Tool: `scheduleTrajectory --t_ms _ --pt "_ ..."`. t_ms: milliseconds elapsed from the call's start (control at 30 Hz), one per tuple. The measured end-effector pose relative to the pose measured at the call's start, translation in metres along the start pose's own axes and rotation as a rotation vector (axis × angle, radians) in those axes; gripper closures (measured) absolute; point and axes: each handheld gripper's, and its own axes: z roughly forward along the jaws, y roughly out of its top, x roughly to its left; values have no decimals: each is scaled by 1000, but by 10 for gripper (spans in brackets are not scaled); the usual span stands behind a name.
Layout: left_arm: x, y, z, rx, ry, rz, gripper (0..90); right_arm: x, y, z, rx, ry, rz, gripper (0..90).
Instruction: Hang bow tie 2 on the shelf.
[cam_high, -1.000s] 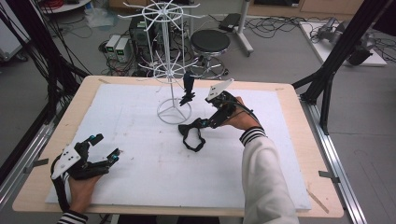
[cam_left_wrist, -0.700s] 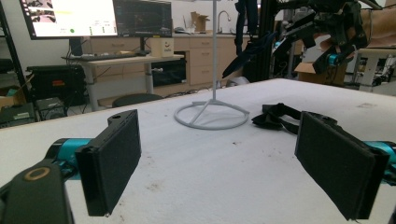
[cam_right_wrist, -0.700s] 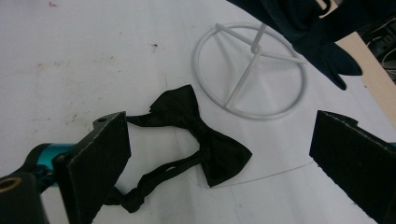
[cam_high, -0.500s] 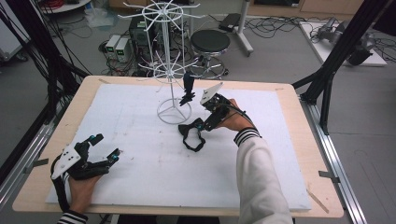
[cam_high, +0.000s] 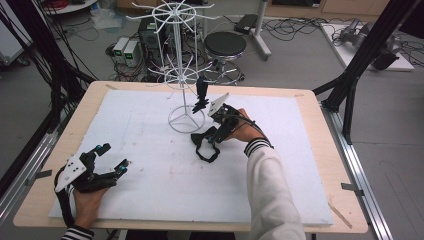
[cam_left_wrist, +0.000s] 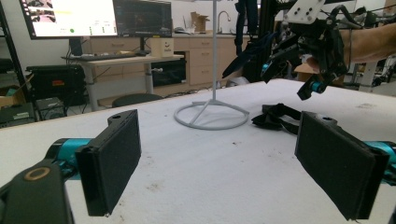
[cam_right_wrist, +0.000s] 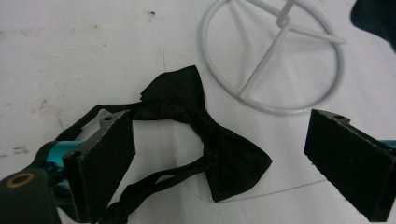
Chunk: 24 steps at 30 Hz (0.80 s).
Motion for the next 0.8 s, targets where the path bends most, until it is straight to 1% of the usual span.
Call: scheduleTrajectory --t_ms 67,100,233,300,367,400,433,500,567,600,633,667,733,767,800 --pt "0 0 0 -1 0 0 149 0 0 4 11 4 -7 93" --pt "0 0 0 -1 0 0 149 0 0 6 16 5 -18 130" --pt "0 0 0 -2 -1 -1 149 1 1 12 35 12 -28 144" --pt "0 0 0 -2 0 0 149 2 1 15 46 5 -49 151" --pt "0 0 0 -2 -1 -1 149 3 2 18 56 8 -58 174" --pt "0 0 0 -2 -1 -1 149 4 2 19 63 4 -68 183" --pt "0 0 0 -2 -1 -2 149 4 3 20 66 -10 -82 200" --pt "0 0 0 -2 0 0 149 5 4 22 69 -23 -111 255" --pt "0 0 0 -2 0 -1 149 6 5 23 73 -25 -113 267" --pt "0 0 0 -2 -1 -1 149 6 5 24 80 -18 -112 289" --pt "0 0 0 0 0 1 149 7 5 24 81 -15 -116 290" --pt "0 0 0 1 -1 0 149 8 4 25 92 -22 -125 291" --pt "0 0 0 0 0 0 149 7 4 26 95 -15 -128 299" --pt "0 0 0 0 -1 0 149 8 4 26 103 -20 -130 307" --pt "0 0 0 0 -1 -1 149 8 4 27 105 -15 -133 324"
